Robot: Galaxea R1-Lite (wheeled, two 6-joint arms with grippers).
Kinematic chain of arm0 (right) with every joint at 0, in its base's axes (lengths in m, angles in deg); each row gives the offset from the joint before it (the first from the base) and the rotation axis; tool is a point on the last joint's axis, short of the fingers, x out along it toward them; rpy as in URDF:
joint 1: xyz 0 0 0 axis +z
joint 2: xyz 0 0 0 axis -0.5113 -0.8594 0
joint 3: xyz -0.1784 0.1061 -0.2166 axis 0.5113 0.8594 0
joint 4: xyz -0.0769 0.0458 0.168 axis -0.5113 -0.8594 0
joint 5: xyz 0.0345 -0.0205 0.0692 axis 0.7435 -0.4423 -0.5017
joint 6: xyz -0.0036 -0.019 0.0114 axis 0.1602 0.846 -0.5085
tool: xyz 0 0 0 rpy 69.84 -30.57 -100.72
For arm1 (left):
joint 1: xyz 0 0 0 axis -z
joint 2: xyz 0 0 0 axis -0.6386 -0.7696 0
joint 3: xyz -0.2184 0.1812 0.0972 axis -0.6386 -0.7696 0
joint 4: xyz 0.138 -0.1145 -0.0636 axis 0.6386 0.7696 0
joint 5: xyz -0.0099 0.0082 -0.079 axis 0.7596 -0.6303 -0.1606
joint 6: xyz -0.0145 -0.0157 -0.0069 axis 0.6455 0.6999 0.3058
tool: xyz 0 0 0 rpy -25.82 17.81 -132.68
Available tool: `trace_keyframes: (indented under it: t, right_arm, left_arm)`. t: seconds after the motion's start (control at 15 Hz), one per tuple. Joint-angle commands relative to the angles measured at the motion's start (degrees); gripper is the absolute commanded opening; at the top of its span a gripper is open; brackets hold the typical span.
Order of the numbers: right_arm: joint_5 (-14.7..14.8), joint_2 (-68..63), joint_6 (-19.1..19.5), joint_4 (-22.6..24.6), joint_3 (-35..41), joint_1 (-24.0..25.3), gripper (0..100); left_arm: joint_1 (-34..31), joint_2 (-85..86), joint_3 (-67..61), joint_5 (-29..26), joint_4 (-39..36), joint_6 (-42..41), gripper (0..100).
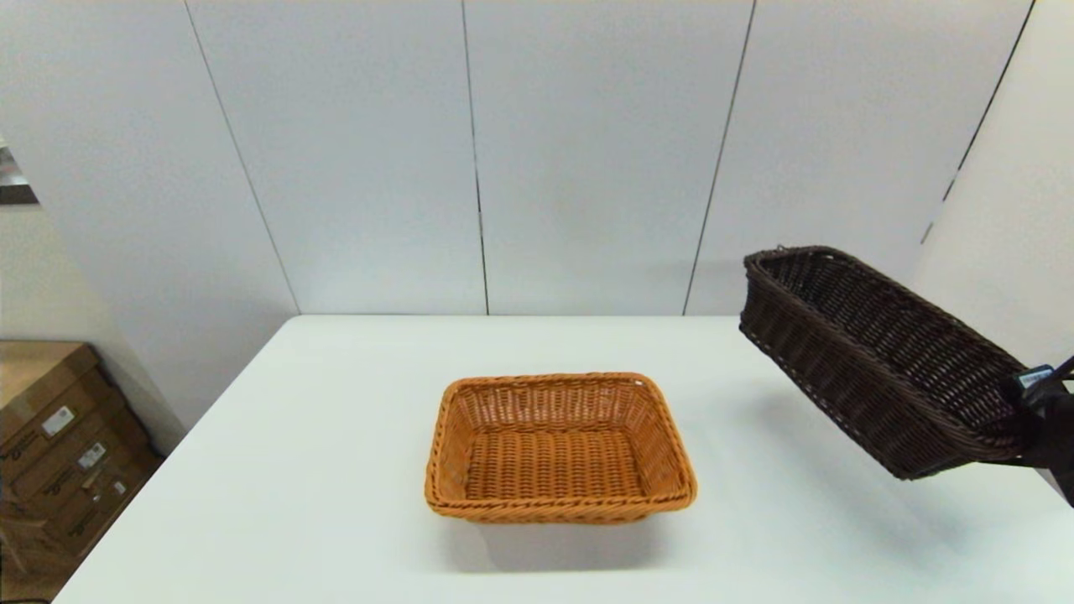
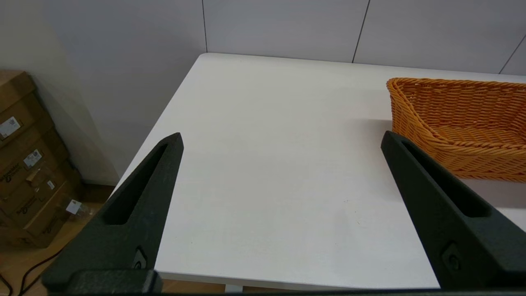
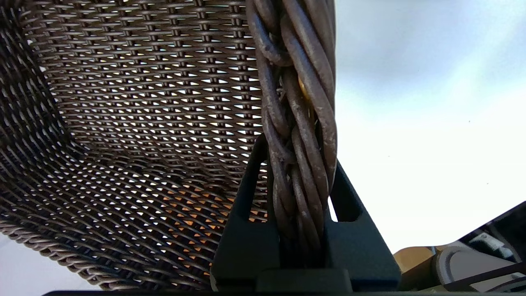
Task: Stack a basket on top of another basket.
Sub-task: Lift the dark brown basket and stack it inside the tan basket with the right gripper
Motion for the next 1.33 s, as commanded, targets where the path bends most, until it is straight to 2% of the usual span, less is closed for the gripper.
trace_keyframes:
  t: [0.07,0.53,0.67,0.8,1.2,1.33]
  right_arm:
    - [-1.2,3.6,3.2,-0.5,-0.5,0.3,0]
    - [-2.4,7.3,11.6,-0.9,-0.2,3.9,0]
    - [-3.8,8.7,14.6,-1.1,-0.2,5.5,0]
    - [-3.8,10.2,15.8,-1.8,-0.4,8.7,0]
    - [-3.7,10.5,24.3,-3.5,-0.9,19.7,0]
    - [-3.7,9.9,24.7,-4.3,-2.5,22.7,0]
  left_arm:
    - [0.0,0.0,-0.1,0.0,0.0,0.0,100]
    - [0.0,0.0,-0.1,0.0,0.0,0.0,100]
    - [0.0,0.0,-0.1,0.0,0.0,0.0,100]
    - [0.0,0.0,-0.1,0.0,0.0,0.0,100]
    - [0.0,0.0,-0.1,0.0,0.0,0.0,100]
    - [0.0,0.0,-0.1,0.0,0.0,0.0,100]
